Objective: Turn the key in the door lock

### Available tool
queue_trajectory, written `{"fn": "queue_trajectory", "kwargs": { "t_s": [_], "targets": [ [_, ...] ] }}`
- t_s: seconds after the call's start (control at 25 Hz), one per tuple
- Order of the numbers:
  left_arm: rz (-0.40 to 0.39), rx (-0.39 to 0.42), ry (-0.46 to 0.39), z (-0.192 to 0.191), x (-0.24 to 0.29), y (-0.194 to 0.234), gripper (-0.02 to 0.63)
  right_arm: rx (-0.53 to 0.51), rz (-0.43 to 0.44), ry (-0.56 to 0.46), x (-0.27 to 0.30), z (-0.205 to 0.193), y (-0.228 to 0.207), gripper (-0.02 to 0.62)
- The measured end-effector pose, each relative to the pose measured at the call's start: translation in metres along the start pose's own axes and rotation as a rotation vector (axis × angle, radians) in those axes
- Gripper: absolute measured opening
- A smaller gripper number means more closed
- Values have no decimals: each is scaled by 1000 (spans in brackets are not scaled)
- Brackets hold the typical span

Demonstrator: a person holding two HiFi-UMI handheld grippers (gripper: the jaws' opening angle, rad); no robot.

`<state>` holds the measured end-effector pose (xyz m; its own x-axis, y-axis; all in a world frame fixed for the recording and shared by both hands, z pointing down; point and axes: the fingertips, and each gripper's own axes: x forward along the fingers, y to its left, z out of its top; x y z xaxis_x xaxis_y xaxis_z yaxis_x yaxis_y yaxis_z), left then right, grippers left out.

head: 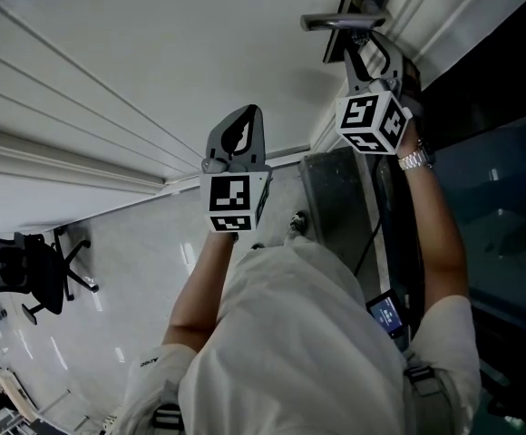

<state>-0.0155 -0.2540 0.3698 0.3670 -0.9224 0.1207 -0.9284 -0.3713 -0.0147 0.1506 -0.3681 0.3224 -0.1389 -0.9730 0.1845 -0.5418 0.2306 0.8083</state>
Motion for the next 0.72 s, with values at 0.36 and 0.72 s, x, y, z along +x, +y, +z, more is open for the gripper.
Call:
{"fn": "queue_trajectory", "kwargs": {
  "t_s": [0.36, 0.72],
  "targets": [
    [11, 1, 6, -2, -3, 7, 6, -353, -78, 31, 10, -4, 8, 178],
    [7, 1, 6, -3, -4, 7, 6, -493, -70, 86, 22, -16, 19, 178]
  ]
}}
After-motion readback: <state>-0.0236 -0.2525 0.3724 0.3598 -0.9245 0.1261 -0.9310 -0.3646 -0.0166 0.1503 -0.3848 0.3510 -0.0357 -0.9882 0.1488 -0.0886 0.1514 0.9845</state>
